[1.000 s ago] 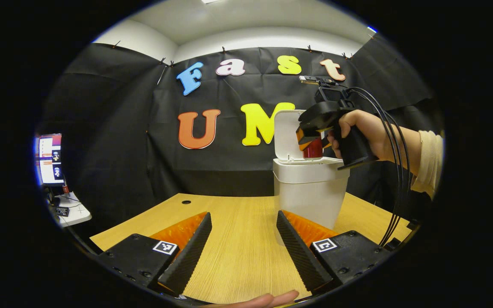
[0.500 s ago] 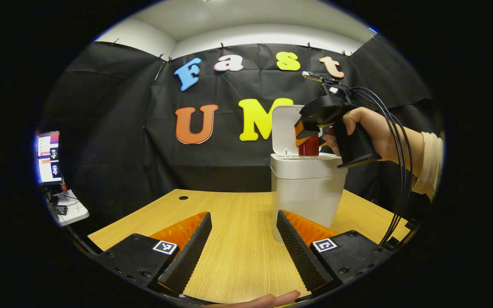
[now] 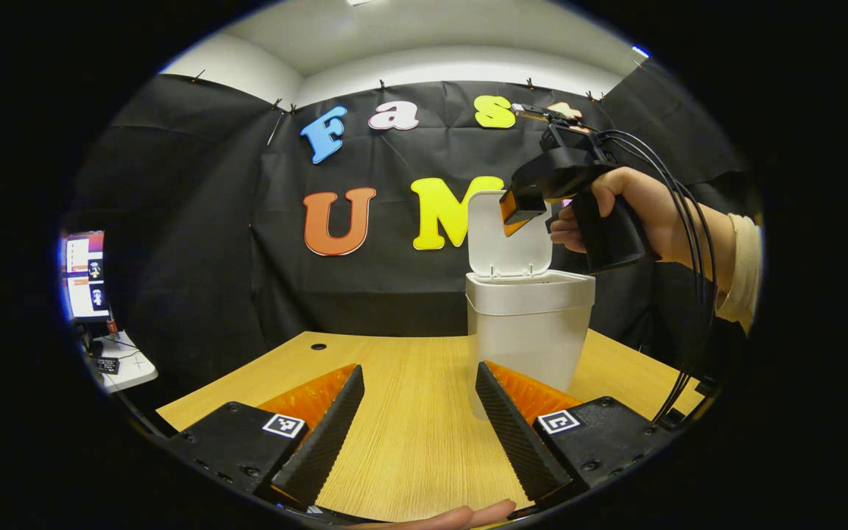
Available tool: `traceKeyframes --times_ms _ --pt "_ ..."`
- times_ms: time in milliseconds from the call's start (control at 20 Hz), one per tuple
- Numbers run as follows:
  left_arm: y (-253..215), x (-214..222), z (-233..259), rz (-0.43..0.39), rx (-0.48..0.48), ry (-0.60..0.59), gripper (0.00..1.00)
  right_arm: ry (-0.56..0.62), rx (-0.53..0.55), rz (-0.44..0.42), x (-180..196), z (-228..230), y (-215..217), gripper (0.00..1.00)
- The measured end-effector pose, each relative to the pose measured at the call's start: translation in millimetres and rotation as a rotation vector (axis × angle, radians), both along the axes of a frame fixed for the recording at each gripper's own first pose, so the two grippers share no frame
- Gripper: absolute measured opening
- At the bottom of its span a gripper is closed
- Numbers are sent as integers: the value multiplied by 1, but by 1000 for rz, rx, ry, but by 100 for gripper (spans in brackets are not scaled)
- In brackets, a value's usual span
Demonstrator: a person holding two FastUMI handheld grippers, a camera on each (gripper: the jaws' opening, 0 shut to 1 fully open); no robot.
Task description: Press the lid of the desktop garbage bin to open it, pick up the crumpled paper on the desktop and throw it into the bin, then pick up the pop can on the desktop and drop it into the bin, and finally close the garbage bin lid.
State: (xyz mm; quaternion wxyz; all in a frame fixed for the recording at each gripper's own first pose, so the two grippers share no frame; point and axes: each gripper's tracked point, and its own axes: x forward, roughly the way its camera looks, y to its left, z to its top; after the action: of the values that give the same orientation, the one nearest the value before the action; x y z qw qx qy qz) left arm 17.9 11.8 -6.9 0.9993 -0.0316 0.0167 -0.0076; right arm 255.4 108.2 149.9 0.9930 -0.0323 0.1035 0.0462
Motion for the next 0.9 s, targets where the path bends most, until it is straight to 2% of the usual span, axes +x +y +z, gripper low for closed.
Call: traceKeyframes --times_ms 150,350,550,800,850,900 --pt "1 -4 3 -1 -2 -7 99 -46 -8 -9 -5 25 2 94" --pt "4 -5 5 -15 -23 -9 99 -98 -1 -15 -3 52 4 95" --pt "18 -2 3 9 -21 -9 99 -174 -17 -103 19 79 -9 95" --pt "32 6 -8 24 -60 27 99 -263 65 -108 47 115 0 97" --pt "35 7 -9 34 -69 31 99 -278 72 -104 54 122 3 95" --pt "37 8 -10 36 -79 35 99 -294 75 -107 62 129 4 97"
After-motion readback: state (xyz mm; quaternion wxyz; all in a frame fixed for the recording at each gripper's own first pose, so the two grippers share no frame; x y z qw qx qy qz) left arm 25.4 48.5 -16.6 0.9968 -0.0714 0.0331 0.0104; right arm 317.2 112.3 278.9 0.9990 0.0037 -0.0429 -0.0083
